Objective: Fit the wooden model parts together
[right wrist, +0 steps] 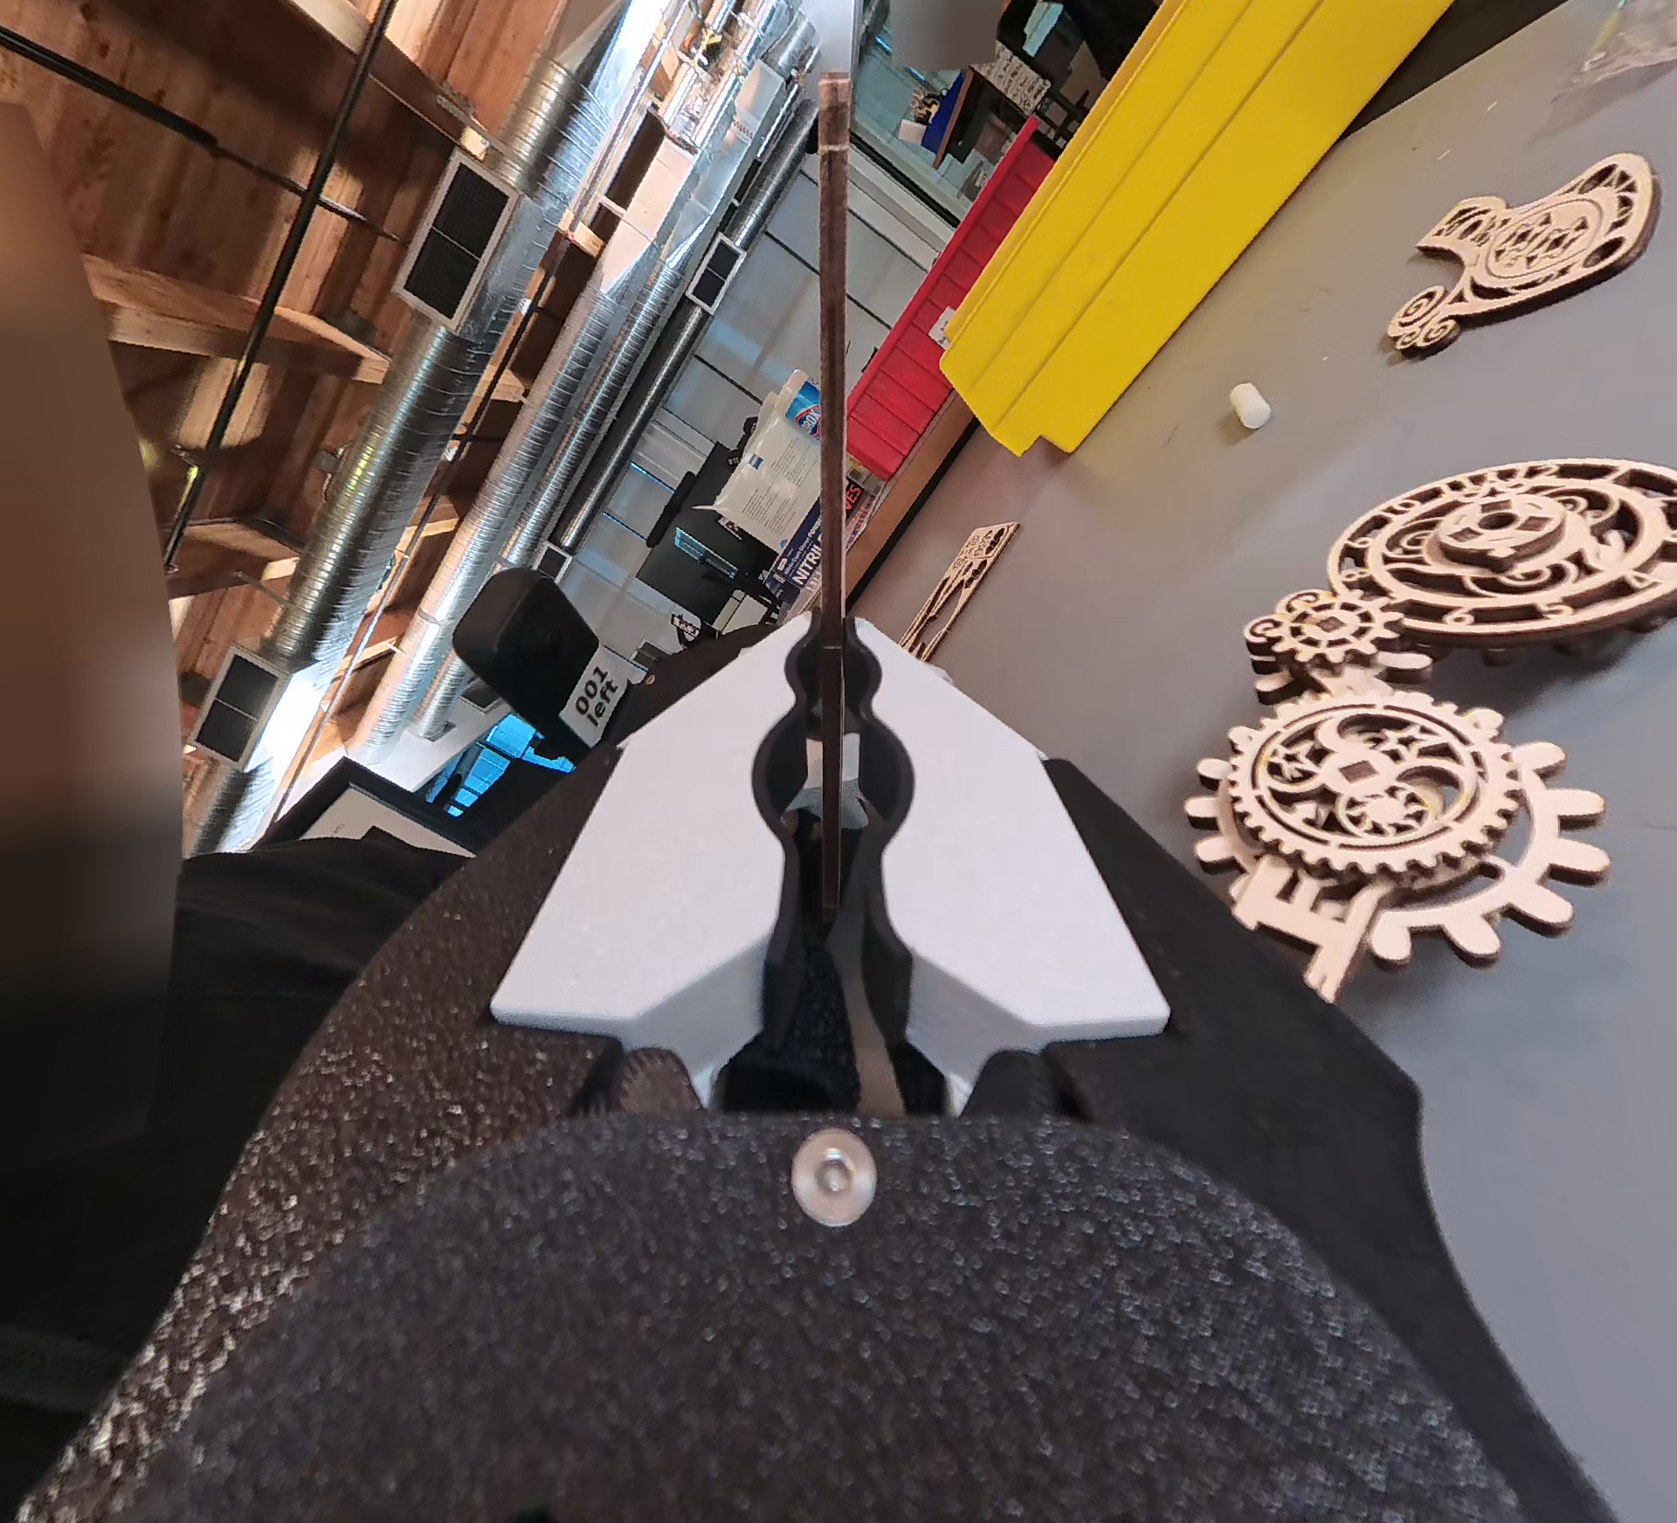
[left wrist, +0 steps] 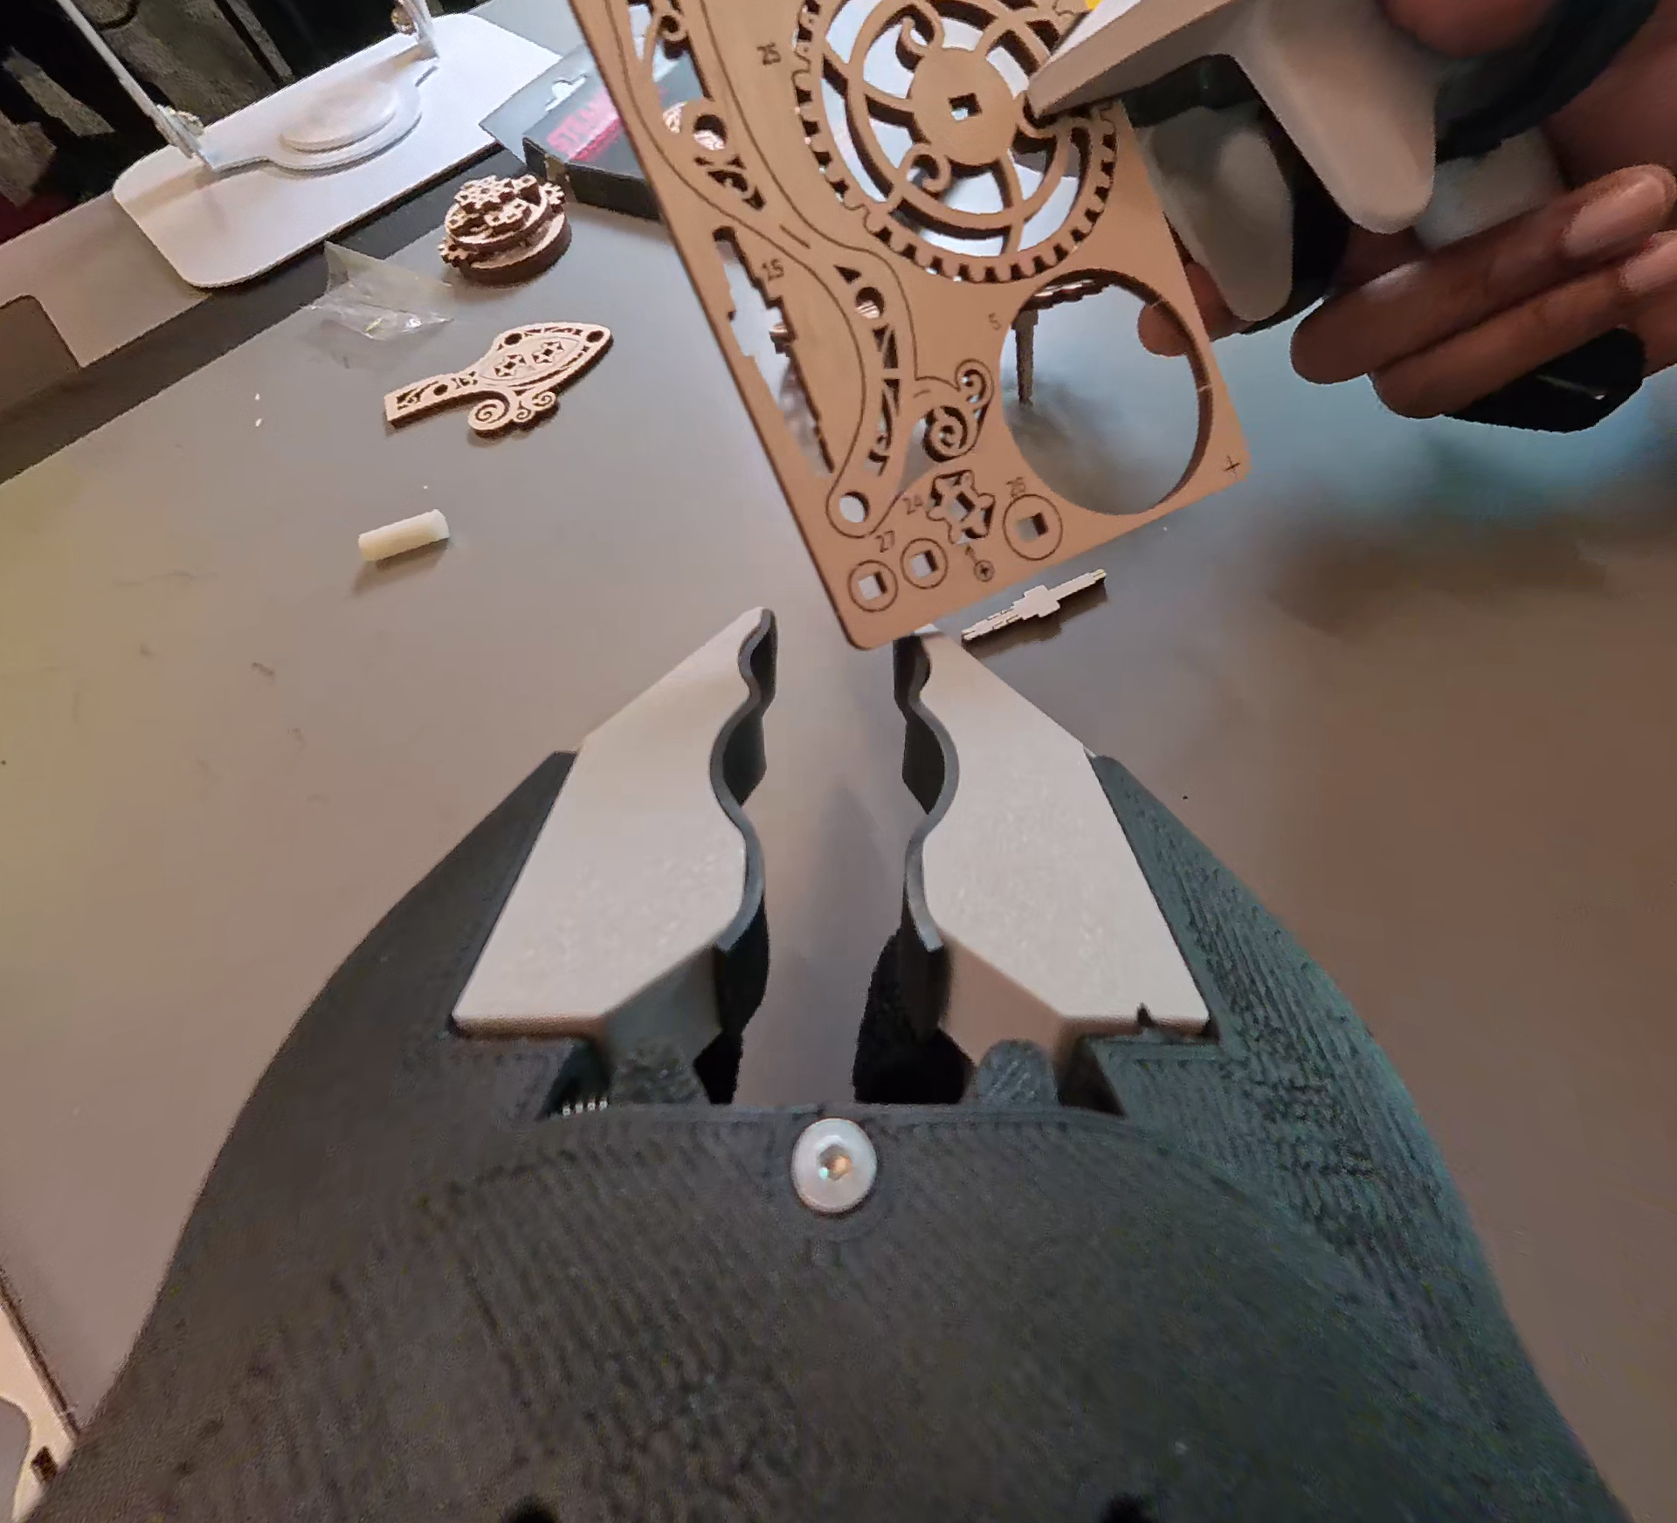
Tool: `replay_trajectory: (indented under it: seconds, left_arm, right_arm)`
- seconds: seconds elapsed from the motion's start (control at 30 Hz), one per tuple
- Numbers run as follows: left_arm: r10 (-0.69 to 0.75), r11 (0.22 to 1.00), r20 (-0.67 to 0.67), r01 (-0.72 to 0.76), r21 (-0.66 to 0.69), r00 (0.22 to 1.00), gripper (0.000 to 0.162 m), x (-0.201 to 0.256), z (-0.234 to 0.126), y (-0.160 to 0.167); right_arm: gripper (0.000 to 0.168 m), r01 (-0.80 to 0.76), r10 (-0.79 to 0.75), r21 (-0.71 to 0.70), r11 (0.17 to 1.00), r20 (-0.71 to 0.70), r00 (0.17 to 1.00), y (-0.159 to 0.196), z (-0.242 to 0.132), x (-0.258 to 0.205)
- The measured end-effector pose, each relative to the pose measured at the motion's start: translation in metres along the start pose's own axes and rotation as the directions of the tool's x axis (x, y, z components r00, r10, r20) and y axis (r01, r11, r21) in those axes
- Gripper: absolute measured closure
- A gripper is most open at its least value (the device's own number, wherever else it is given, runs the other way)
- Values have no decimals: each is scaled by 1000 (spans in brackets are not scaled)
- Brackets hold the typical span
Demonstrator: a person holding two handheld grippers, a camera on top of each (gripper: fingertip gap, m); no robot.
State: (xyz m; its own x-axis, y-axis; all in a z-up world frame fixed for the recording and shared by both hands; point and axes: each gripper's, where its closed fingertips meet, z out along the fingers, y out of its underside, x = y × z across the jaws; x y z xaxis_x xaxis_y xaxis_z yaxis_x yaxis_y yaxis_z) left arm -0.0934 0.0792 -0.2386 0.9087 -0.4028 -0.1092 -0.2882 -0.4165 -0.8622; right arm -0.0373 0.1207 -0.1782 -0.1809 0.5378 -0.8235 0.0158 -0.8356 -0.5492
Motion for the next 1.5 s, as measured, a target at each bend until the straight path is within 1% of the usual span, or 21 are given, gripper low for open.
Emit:
replay_trajectory:
  seconds: [0.27, 0.5, 0.6, 0.67, 0.7, 0.77, 0.87, 0.97, 1.03, 1.07, 1.1, 1.13, 1.2, 1.3, 1.43, 1.5]
  left_arm:
    - [-19, 1000, 9, 19, 8, 1000, 137, -7, -3, 1]
    - [-84, 996, -8, 84, 9, 996, 138, -15, -5, 3]
    - [-68, 997, -7, 68, 24, 998, 137, -13, -9, 0]
    - [-62, 997, -17, 62, 36, 998, 134, -11, -11, -3]
    - [-69, 997, -32, 71, 43, 997, 133, -9, -12, -4]
    - [-125, 988, -107, 133, 74, 986, 128, -3, -16, -9]
    - [-223, 958, -243, 258, 121, 944, 127, 2, -26, -20]
    - [-307, 915, -390, 382, 129, 868, 130, 14, -33, -30]
    - [-330, 903, -452, 417, 106, 829, 135, 22, -34, -31]
    - [-333, 898, -482, 428, 98, 810, 141, 26, -35, -31]
    - [-339, 893, -497, 440, 97, 799, 142, 28, -36, -32]
    - [-340, 889, -512, 448, 100, 789, 151, 29, -37, -33]
    - [-359, 872, -557, 481, 84, 748, 153, 32, -40, -34]
    - [-411, 841, -598, 540, 44, 688, 156, 34, -39, -35]
    - [-449, 789, -681, 614, 3, 579, 156, 39, -44, -40]
    - [-451, 773, -719, 634, -19, 529, 160, 42, -48, -43]
  right_arm:
    - [167, -5, 5, -6, 1000, 6, 1000, 1, 0, 0]
    - [167, 30, -30, -12, 999, -13, 999, -2, -6, 0]
    - [167, 64, -70, -68, 996, -82, 994, 3, -6, 9]
    - [167, 73, -83, -106, 992, -93, 992, 10, -3, 11]
    - [167, 76, -87, -121, 990, -87, 992, 13, -1, 10]
    - [166, 96, -110, -158, 983, -78, 991, 19, 3, 8]
    - [167, 132, -145, -193, 972, -53, 988, 21, 3, 2]
    - [167, 151, -153, -227, 962, 9, 988, 26, 2, -7]
    - [167, 160, -148, -258, 953, 63, 987, 34, 2, -15]
    - [167, 166, -150, -268, 949, 81, 985, 37, 3, -18]
    - [167, 169, -151, -260, 951, 87, 985, 36, 4, -19]
    - [168, 166, -146, -254, 953, 97, 985, 35, 3, -20]
    - [168, 151, -123, -249, 957, 124, 985, 34, 2, -23]
    - [167, 179, -146, -248, 952, 145, 979, 35, 1, -24]
    - [167, 191, -146, -238, 952, 197, 970, 34, -1, -31]
    - [167, 199, -148, -237, 951, 216, 965, 35, -2, -33]
